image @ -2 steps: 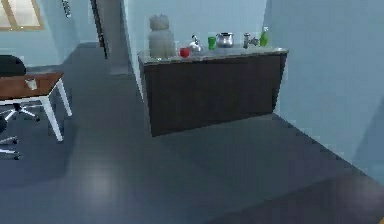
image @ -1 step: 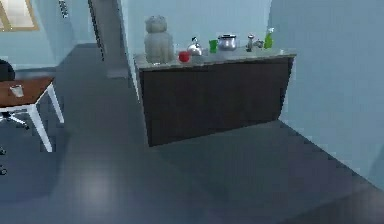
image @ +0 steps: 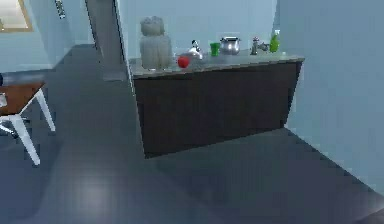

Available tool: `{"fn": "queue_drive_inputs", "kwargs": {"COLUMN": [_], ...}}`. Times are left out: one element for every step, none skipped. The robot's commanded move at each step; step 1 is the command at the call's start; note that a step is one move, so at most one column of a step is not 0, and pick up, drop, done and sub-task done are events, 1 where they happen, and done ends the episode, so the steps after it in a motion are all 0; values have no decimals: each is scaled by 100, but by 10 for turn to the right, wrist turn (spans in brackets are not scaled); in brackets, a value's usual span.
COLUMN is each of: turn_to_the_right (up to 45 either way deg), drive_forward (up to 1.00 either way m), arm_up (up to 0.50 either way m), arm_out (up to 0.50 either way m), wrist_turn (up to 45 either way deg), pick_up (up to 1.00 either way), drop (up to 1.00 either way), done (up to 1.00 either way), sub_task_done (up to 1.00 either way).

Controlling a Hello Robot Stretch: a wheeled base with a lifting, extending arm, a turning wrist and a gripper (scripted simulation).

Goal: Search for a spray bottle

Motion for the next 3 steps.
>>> {"fn": "queue_drive_inputs", "kwargs": {"turn_to_the_right": [300,0,0], "drive_forward": [0,100,70], "arm_up": [0,0,0], "arm_out": [0,0,0], "wrist_turn": [0,0,0], "pick_up": [0,0,0], "drop": [0,0,0], "done": [0,0,0], "sub_task_done": [0,0,0]}}
